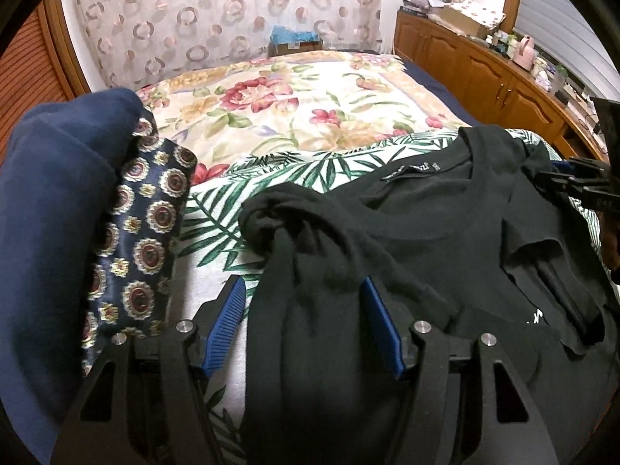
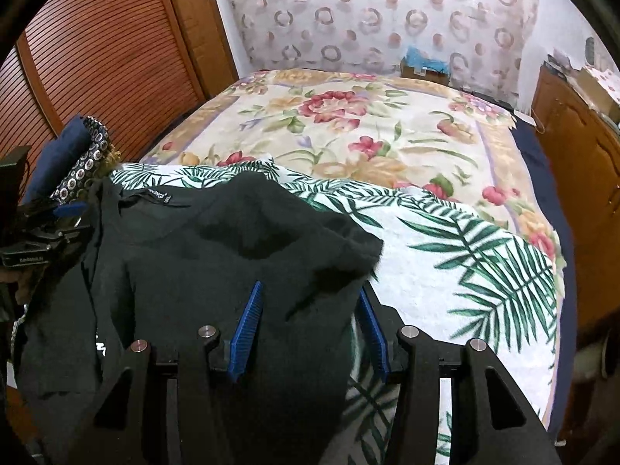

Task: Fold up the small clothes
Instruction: 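Grasp the T-shirt collar with the left tool and lift it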

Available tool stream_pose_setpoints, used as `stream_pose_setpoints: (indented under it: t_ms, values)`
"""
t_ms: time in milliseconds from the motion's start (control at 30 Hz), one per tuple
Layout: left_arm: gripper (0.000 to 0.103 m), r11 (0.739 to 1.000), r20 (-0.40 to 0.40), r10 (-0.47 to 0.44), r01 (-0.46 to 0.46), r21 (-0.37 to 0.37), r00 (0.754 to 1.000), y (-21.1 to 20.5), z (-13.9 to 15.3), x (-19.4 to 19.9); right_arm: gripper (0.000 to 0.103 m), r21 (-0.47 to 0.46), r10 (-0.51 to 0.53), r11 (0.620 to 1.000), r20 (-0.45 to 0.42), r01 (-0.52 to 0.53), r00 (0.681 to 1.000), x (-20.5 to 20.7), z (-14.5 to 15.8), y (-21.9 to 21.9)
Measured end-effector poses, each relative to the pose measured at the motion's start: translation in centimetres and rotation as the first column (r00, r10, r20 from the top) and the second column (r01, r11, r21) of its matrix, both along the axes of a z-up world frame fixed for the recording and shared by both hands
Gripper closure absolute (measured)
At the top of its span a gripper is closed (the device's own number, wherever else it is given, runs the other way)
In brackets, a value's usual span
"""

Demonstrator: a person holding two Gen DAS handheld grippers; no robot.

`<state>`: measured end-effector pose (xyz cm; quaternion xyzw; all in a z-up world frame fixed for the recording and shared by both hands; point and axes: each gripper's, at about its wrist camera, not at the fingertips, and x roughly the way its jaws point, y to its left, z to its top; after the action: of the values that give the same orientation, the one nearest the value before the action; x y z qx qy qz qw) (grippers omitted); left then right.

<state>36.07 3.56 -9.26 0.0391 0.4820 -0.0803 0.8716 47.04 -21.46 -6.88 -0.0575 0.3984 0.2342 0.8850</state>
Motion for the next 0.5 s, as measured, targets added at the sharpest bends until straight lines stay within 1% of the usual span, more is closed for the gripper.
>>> stream_pose_setpoints:
  t_ms: [67, 100, 133, 167, 200, 233, 267, 300, 367, 433, 500]
  values:
    - [0.04, 1.0, -0.005, -0.003, 0.003, -0.014, 1.0, 0.1, -0.1, 0.0, 0.052, -0.03, 0.004, 1.0, 0.01, -0.004, 1.0, -0.2, -0.1, 0.3]
    - [0.04, 1.0, -0.008, -0.004, 0.004, -0.018, 1.0, 0.0, 0.0, 0.2, 0.056, -0.046, 0.006, 0.999, 0.013, -0.006, 1.0, -0.3, -0.2, 0.4]
    - [0.045, 0.999, -0.013, -0.009, 0.008, -0.031, 1.0, 0.1, 0.0, 0.2, 0.063, -0.054, 0.013, 0.998, 0.013, -0.012, 1.0, -0.4, -0.1, 0.4]
    - [0.059, 0.999, -0.013, -0.011, 0.011, -0.04, 1.0, 0.1, 0.1, 0.3, 0.08, -0.061, 0.021, 0.998, 0.01, -0.02, 1.0, -0.6, -0.1, 0.5]
    - [0.069, 0.999, -0.01, -0.01, 0.01, -0.04, 1.0, 0.2, 0.2, 0.3, 0.091, -0.056, 0.033, 0.998, -0.001, -0.033, 0.999, -0.7, 0.0, 0.6]
    - [0.09, 0.999, -0.013, -0.009, 0.009, -0.044, 1.0, 0.1, 0.4, 0.3, 0.091, -0.051, 0.047, 0.998, -0.01, -0.047, 0.999, -0.8, 0.0, 0.6]
    - [0.093, 0.998, -0.02, -0.012, 0.011, -0.058, 1.0, 0.0, 0.7, 0.0, 0.092, -0.062, 0.048, 0.997, 0.001, -0.048, 0.999, -1.0, 0.2, 0.7]
    - [0.094, 0.998, -0.01, -0.018, 0.017, -0.066, 1.0, -0.1, 1.1, -0.3, 0.093, -0.066, 0.052, 0.997, 0.013, -0.051, 0.999, -1.4, 0.5, 0.7]
    - [0.095, 0.997, 0.028, -0.03, 0.031, -0.067, 0.999, -0.3, 2.3, -1.5, 0.093, -0.041, 0.057, 0.998, 0.039, -0.056, 0.998, -2.5, 1.6, 0.3]
    - [0.095, 0.995, 0.071, -0.044, 0.049, -0.083, 0.996, -0.5, 4.0, -3.2, 0.093, -0.007, 0.063, 0.998, 0.071, -0.063, 0.995, -4.0, 3.0, -0.2]
    - [0.095, 0.993, 0.127, -0.055, 0.068, -0.096, 0.99, -0.8, 6.2, -5.6, 0.093, 0.03, 0.071, 0.997, 0.106, -0.075, 0.992, -5.9, 4.5, -0.8]
